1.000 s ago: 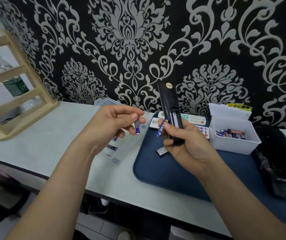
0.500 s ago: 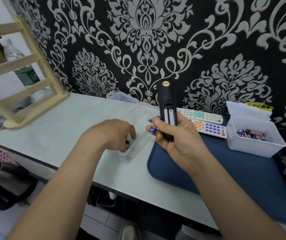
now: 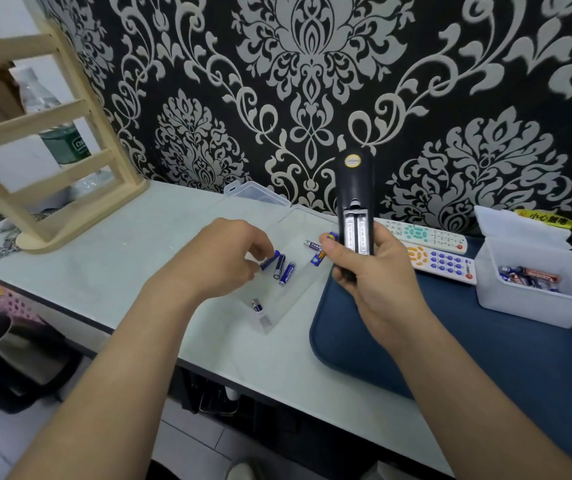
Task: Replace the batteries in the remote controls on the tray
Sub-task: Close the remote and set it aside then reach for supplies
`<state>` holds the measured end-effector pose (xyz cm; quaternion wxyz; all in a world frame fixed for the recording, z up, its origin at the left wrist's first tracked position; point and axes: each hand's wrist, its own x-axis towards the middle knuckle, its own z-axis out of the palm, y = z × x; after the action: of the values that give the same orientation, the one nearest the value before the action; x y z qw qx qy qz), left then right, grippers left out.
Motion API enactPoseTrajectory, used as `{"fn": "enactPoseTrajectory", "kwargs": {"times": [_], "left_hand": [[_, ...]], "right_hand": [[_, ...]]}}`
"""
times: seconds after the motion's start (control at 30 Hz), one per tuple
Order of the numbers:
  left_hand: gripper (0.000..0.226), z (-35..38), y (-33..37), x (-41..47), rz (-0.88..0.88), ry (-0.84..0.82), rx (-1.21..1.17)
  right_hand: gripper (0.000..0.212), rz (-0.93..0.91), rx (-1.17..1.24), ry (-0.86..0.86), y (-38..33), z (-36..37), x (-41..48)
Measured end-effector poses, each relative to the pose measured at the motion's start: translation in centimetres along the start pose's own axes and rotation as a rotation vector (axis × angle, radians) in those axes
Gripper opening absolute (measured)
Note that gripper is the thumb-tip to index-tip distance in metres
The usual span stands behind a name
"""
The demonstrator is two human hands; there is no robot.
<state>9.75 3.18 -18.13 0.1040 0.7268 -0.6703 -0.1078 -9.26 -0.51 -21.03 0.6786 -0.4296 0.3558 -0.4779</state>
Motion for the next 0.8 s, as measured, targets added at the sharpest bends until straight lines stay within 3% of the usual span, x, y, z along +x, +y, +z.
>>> {"fn": "enactPoseTrajectory", "kwargs": {"times": [0.17, 0.23, 0.33, 0.43, 0.57, 0.7, 0.8], "left_hand": [[0.025, 0.1, 0.2, 0.4, 0.036, 0.222, 0.268], [0.034, 0.0, 0.2, 0.9, 0.056, 0.193, 0.381], [0.054, 0.6, 0.4, 1.6, 0.005, -0.007, 0.518], [0.051, 1.8, 0.6, 2.6, -0.021, -0.106, 0.486], [0.035, 1.8, 0.1, 2.8, 0.000, -0.017, 0.417], [0.030, 1.6, 0.0, 2.5, 0.051, 0.065, 0.377], [0.039, 1.0, 0.8, 2.4, 0.094, 0.039, 0.389]], "right_hand": [[0.028, 0.013, 0.025, 0.044, 0.1, -0.6, 0.7], [0.030, 0.007, 0.013, 0.055, 0.0, -0.7, 1.2], [0.034, -0.043, -0.024, 0.073, -0.3, -0.5, 2.0], [0.033, -0.133, -0.160, 0.090, -0.2, -0.1, 2.6], [0.032, -0.186, -0.310, 0.074, 0.9, 0.2, 2.8], [0.028, -0.142, -0.286, 0.091, 1.5, -0.1, 2.8], [0.020, -0.099, -0.240, 0.123, 1.4, -0.5, 2.8]]}}
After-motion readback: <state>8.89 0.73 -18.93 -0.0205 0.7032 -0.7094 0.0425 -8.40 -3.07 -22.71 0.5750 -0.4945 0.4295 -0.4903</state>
